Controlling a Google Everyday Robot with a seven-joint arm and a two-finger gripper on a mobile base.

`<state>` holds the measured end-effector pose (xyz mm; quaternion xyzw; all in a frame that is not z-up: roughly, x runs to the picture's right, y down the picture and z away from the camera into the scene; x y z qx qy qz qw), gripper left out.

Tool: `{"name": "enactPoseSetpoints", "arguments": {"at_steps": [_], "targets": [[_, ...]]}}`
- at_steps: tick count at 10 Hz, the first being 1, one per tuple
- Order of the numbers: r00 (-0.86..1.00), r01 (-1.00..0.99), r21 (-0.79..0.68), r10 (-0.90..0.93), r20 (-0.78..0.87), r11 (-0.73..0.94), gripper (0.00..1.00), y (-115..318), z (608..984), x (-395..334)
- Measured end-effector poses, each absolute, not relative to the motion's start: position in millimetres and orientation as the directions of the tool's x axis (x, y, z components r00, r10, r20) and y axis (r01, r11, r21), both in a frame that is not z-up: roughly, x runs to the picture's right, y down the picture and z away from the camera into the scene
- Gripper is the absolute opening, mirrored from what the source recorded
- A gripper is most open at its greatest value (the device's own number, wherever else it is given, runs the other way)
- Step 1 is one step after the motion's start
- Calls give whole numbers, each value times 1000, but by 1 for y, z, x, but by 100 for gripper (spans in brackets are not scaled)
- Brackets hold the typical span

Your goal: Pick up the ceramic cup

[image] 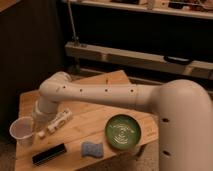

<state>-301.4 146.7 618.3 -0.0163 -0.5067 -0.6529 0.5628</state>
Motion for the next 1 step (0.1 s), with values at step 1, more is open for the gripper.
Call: {"name": "enactPoseSetpoints", "arguments": {"at_steps": [1], "targets": [[-387, 734, 667, -726, 568, 130, 14, 133, 603, -298]]}}
